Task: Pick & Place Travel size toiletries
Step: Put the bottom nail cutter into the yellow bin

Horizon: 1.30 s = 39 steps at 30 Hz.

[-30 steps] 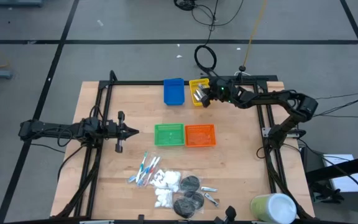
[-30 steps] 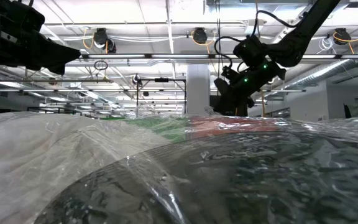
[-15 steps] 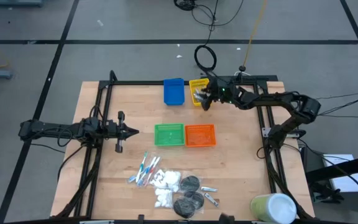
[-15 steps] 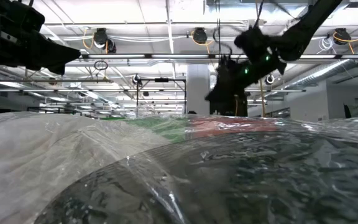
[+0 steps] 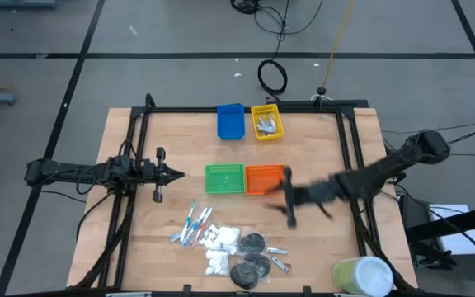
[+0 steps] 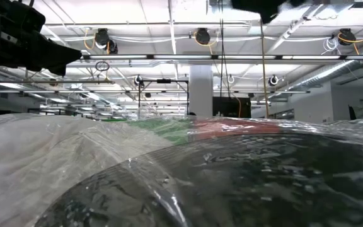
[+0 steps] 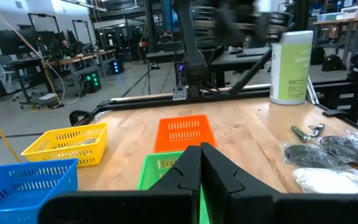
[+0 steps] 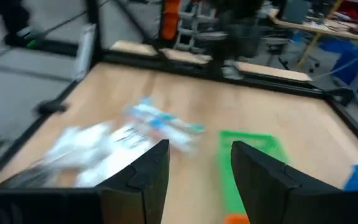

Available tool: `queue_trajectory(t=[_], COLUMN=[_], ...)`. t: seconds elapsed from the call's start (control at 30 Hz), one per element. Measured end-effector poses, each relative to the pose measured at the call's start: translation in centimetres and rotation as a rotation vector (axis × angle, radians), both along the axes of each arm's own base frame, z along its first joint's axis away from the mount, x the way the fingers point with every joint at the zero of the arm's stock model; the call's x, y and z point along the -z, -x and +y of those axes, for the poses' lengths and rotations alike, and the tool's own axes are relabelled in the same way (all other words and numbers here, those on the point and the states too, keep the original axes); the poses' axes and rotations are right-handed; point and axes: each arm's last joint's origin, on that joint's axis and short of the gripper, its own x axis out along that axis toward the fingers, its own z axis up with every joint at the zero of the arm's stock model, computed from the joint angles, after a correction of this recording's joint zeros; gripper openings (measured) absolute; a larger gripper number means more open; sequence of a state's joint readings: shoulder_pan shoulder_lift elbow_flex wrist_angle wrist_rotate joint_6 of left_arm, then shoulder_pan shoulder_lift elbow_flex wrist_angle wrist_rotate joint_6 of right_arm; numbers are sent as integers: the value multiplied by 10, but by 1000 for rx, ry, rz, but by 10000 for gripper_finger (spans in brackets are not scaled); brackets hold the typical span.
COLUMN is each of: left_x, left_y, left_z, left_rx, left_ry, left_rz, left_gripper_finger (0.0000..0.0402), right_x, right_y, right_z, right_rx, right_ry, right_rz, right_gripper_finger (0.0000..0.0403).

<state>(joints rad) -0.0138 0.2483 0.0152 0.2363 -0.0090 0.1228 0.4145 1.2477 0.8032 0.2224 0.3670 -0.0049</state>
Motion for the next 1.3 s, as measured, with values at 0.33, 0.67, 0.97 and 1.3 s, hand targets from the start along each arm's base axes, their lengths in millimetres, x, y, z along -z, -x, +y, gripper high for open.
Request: queue_trajectory(t=[0.33, 0.67, 0.97, 1.3], left_x=[0, 0, 0, 0], left_y=[0, 0, 0, 0], left_z=[0, 0, 0, 0], left_rx=[0, 0, 0, 0], left_ry=[0, 0, 0, 0], left_rz=[0, 0, 0, 0], left_gripper_finger=[6, 6, 5, 5], right_x=[62, 111, 129, 139], right_y=[11, -8, -10, 1], right_z=[94, 124, 133, 108], right_rx=[-40, -78, -46, 174], right_ry=[-210, -362, -417, -164], right_rz=[389, 723, 817, 899], right_gripper_finger=[166, 160, 160, 141])
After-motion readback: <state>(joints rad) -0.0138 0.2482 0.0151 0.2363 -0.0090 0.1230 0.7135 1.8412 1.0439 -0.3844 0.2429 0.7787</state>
